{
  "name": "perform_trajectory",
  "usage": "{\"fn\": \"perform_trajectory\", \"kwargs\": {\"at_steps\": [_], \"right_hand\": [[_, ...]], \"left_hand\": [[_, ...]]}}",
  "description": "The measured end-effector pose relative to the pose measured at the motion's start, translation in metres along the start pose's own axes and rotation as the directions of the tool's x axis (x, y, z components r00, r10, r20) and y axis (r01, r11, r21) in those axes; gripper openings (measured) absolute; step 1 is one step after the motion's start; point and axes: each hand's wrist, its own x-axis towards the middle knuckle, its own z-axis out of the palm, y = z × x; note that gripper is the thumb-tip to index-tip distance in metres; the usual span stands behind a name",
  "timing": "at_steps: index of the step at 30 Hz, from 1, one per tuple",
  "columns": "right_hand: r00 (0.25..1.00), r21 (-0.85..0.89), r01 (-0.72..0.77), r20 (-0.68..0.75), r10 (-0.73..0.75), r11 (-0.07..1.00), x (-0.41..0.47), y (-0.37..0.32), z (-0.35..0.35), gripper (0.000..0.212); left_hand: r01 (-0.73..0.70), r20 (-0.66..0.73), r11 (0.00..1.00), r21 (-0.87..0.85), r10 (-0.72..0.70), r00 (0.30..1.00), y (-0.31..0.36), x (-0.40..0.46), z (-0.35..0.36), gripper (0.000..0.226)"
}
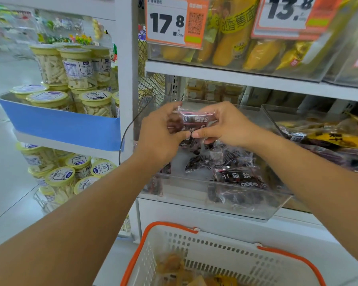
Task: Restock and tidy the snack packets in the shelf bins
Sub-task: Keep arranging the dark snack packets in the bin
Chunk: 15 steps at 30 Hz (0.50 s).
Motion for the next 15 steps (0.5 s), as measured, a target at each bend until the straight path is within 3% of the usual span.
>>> {"fn": "perform_trajectory", "kwargs": {"at_steps": [3, 5, 7, 9, 12, 15], "right_hand": [[0.999, 0.04, -0.047, -0.018, 0.048, 0.998, 0.004, 0.013, -0.001, 0.033], [0.995, 0.067, -0.083, -0.049, 0.086, 0.994, 0.004, 0.016, -0.011, 0.038], [0.984, 0.099, -0.146, -0.089, 0.155, 0.984, 0.003, 0.019, -0.022, 0.046], [0.973, 0.044, -0.197, -0.116, 0.201, 0.979, 0.002, 0.024, -0.026, 0.046], [0.963, -0.105, -0.251, -0.134, 0.236, 0.962, 0.007, 0.035, -0.01, 0.034], [0.957, -0.221, -0.202, -0.25, 0.145, 0.954, 0.021, 0.043, 0.012, 0.019]], "left_hand": [[-0.079, 0.078, 0.934, 0.348, 0.055, 0.995, 0.002, -0.002, 0.003, 0.062], [-0.138, 0.171, 0.76, 0.635, 0.036, 0.985, -0.001, -0.006, 0.002, 0.065], [-0.157, 0.252, 0.584, 0.797, -0.084, 0.964, -0.008, -0.01, -0.001, 0.071], [-0.145, 0.269, 0.535, 0.832, -0.162, 0.949, -0.012, -0.01, -0.007, 0.062], [-0.099, 0.265, 0.579, 0.809, -0.209, 0.941, -0.011, -0.007, -0.012, 0.058], [-0.107, 0.274, 0.559, 0.822, -0.224, 0.935, -0.009, -0.007, -0.011, 0.065]]}}
